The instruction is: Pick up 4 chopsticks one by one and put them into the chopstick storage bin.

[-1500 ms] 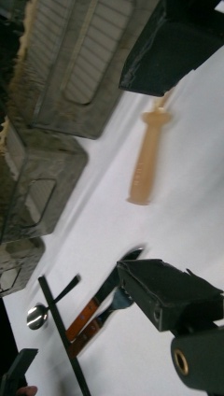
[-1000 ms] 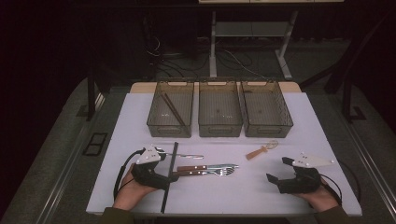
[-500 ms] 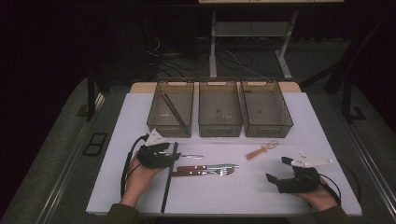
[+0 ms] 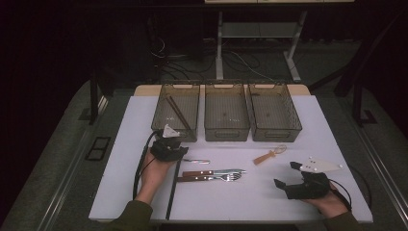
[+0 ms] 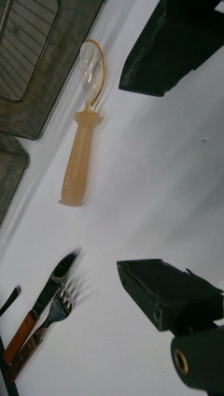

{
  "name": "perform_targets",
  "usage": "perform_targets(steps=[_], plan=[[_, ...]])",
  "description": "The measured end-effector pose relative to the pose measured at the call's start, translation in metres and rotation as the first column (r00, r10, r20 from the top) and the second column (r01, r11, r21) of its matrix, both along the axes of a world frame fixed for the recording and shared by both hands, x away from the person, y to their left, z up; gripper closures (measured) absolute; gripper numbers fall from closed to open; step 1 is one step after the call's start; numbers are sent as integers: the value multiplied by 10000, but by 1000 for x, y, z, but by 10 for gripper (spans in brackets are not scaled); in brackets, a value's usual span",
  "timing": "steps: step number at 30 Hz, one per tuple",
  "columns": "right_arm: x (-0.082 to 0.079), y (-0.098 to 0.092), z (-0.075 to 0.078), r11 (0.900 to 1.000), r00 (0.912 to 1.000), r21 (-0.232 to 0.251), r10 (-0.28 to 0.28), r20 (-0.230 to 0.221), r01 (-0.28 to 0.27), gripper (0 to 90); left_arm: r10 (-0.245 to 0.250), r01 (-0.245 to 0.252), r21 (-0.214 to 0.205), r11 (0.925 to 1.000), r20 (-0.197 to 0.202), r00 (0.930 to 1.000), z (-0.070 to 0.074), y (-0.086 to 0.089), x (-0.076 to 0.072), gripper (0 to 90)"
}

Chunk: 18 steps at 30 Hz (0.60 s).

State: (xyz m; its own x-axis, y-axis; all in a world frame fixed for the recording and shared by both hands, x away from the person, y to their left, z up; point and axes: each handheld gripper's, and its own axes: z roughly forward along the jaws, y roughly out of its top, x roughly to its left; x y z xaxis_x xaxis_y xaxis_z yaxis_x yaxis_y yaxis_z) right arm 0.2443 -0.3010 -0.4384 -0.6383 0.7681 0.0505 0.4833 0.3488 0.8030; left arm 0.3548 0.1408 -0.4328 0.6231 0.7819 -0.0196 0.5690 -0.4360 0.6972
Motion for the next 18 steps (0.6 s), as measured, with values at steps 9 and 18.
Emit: perform_targets(steps=[9,18], plan=[[0,1,1,10000,9999,-34,83,93,-83,114,146,-146,-1,9999,-426,9990,-3,2,1,625],[1,1,1,9999,9999,-66,96,80,-95,114,196,-196,-1,9998,-734,9971,-8,3,3,664]])
